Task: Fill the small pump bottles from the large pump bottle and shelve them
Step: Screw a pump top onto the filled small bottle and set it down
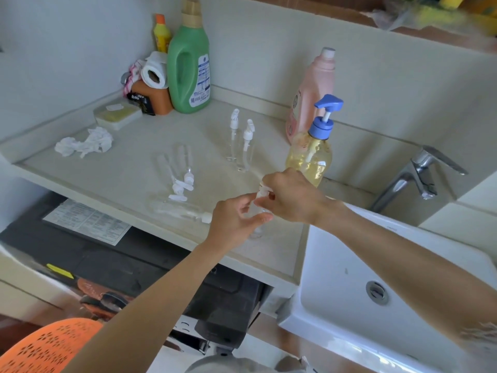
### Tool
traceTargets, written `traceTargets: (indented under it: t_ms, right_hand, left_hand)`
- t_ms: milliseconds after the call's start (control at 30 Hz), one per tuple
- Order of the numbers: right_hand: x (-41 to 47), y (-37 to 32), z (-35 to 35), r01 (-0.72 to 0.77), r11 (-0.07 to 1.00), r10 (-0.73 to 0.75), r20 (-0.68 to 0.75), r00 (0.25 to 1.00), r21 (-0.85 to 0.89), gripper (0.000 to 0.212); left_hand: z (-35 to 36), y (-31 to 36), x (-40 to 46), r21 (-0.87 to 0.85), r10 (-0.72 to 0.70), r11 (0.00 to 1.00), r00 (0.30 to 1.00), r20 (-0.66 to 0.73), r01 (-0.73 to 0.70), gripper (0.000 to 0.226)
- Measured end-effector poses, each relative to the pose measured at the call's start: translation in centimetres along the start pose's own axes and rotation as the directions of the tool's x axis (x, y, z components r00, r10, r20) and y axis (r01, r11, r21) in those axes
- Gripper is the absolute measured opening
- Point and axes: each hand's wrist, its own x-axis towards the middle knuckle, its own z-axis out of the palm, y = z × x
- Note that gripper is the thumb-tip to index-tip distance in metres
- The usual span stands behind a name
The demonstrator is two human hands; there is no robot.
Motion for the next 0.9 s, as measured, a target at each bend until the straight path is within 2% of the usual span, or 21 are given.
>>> traceTargets:
  t_ms: [67, 133, 200, 267, 333, 467, 533, 700, 800, 833, 900]
  right_hand:
    - [0.4, -0.3, 0.2, -0.028, 0.999, 0.028, -0.036, 0.999, 0.019, 0.025]
    - [1.1, -0.6, 0.2, -0.049, 0.998, 0.052, -0.064, 0.997, 0.036, 0.022]
    - [2.0, -0.8, 0.4, -0.092, 0.993, 0.098, -0.081, 0.992, 0.073, 0.020]
    - [3.7, -1.0, 0.7, -0.135, 0.987, 0.143, -0.093, 0.985, 0.093, 0.021]
    - [6.1, -1.0, 1.2, -0.176, 0.979, 0.185, -0.084, 0.979, 0.104, 0.024]
    - [10.0, -1.3, 1.3, -0.221, 0.965, 0.235, -0.091, 0.968, 0.143, 0.034]
    - [11.0, -1.3, 1.1, -0.241, 0.957, 0.260, -0.105, 0.960, 0.163, 0.045]
    - [12.8, -0.8, 0.9, -0.253, 0.960, 0.264, -0.084, 0.961, 0.120, 0.056]
    - [12.4, -0.5, 0.1, -0.239, 0.970, 0.244, -0.123, 0.962, 0.050, 0.058]
    - [12.0, -0.5, -0.3, -0.224, 0.974, 0.227, -0.155, 0.961, 0.036, 0.058]
    - [10.8, -0.8, -0.7, -0.157, 0.986, 0.167, -0.243, 0.956, 0.061, 0.057]
  left_hand:
    - [-0.1, -0.3, 0.4, 0.034, -0.018, 0.999, 0.999, -0.048, 0.020, 0.042]
    - [-0.6, -0.2, 1.5, 0.118, -0.023, 0.992, 0.997, -0.069, 0.031, 0.039]
    - [-1.5, -0.1, 3.0, 0.176, -0.048, 0.983, 0.999, -0.008, 0.048, 0.038]
    - [-4.0, 0.0, 4.5, 0.191, -0.107, 0.977, 0.993, 0.055, 0.094, 0.051]
    - [-7.3, -0.1, 5.7, 0.261, -0.116, 0.960, 0.992, 0.043, 0.100, 0.056]
    - [-13.4, -0.9, 6.5, 0.375, -0.110, 0.916, 0.989, -0.098, 0.139, 0.036]
    - [-15.0, -1.7, 6.2, 0.402, -0.088, 0.907, 0.990, -0.114, 0.127, 0.029]
    - [-15.0, -3.6, 2.7, 0.597, -0.151, 0.801, 0.977, 0.151, 0.032, 0.038]
    - [-13.0, -4.1, 1.4, 0.702, -0.128, 0.710, 0.969, 0.213, -0.060, 0.071]
    - [-12.3, -4.3, 1.1, 0.726, -0.106, 0.681, 0.968, 0.227, -0.096, 0.076]
    - [-11.4, -5.0, 0.8, 0.750, -0.068, 0.644, 0.965, 0.252, -0.150, 0.069]
